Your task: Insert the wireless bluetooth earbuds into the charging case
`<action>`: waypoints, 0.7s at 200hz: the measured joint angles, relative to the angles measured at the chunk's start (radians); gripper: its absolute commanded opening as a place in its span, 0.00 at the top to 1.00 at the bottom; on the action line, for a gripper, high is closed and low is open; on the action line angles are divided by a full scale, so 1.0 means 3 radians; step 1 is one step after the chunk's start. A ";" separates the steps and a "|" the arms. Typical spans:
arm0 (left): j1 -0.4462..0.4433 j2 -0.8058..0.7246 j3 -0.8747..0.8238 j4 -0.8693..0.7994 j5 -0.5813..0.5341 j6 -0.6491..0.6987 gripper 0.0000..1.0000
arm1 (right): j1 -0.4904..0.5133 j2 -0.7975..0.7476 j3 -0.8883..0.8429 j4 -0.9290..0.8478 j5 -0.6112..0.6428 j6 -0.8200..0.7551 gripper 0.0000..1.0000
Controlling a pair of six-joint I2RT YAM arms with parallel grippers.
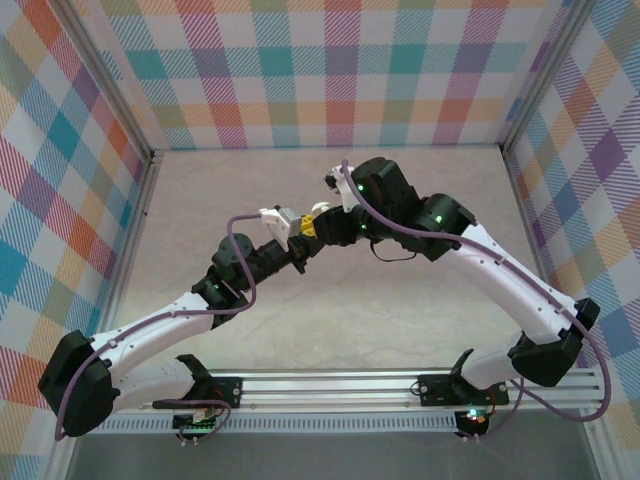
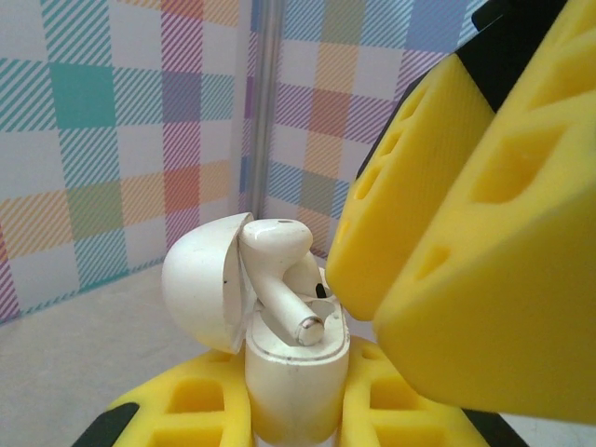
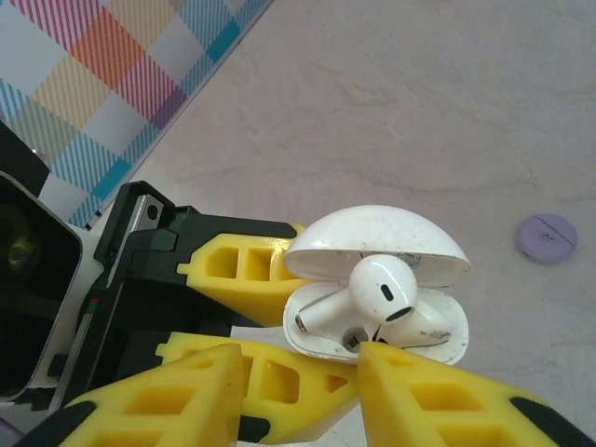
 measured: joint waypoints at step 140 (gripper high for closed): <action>0.0000 -0.0015 -0.0001 0.0038 0.0095 -0.0011 1.00 | -0.0417 -0.0058 0.0294 -0.0089 -0.0687 0.0261 0.63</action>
